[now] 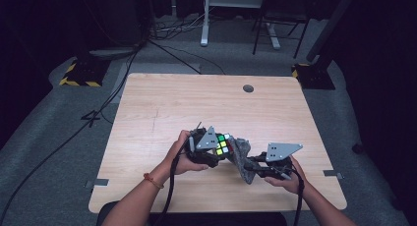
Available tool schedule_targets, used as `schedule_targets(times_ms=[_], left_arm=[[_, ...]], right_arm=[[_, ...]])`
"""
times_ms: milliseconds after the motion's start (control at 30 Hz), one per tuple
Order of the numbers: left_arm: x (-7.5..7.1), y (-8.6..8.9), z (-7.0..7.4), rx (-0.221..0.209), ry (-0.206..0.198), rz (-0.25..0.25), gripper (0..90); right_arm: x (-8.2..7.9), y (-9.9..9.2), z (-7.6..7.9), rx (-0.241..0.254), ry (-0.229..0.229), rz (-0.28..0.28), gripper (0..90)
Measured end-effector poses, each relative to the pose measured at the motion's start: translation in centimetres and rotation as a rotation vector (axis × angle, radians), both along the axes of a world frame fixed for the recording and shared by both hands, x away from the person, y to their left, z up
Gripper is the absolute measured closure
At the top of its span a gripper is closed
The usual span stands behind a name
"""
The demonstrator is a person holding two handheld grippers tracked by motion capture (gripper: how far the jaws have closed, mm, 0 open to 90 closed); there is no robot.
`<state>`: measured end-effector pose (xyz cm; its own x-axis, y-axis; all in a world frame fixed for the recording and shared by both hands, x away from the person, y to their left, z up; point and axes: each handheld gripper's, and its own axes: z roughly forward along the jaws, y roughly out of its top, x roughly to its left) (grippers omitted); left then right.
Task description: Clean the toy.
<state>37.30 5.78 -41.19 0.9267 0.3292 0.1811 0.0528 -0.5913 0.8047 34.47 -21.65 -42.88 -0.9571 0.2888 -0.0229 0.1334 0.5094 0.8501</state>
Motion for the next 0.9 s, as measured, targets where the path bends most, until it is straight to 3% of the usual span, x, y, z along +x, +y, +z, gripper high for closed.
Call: schedule_targets(times_ms=[267, 567, 733, 900], left_arm=[[0.7, 0.9, -0.4, 0.011, 0.015, 0.024, 33.3], [0.6, 1.0, -0.5, 0.027, 0.027, 0.011, 33.2], [0.6, 0.9, -0.7, 0.037, 0.04, 0.009, 33.2], [0.7, 0.8, -1.2, 0.049, 0.06, 0.013, 33.2]], right_arm=[[0.1, -0.5, 0.3, 0.025, 0.001, -0.006, 76.9], [1.0, -1.7, 0.7, 0.004, -0.025, -0.101, 77.0], [1.9, -2.8, 0.4, 0.004, -0.007, -0.14, 77.1], [2.6, -3.4, 0.2, -0.038, -0.032, -0.188, 77.0]])
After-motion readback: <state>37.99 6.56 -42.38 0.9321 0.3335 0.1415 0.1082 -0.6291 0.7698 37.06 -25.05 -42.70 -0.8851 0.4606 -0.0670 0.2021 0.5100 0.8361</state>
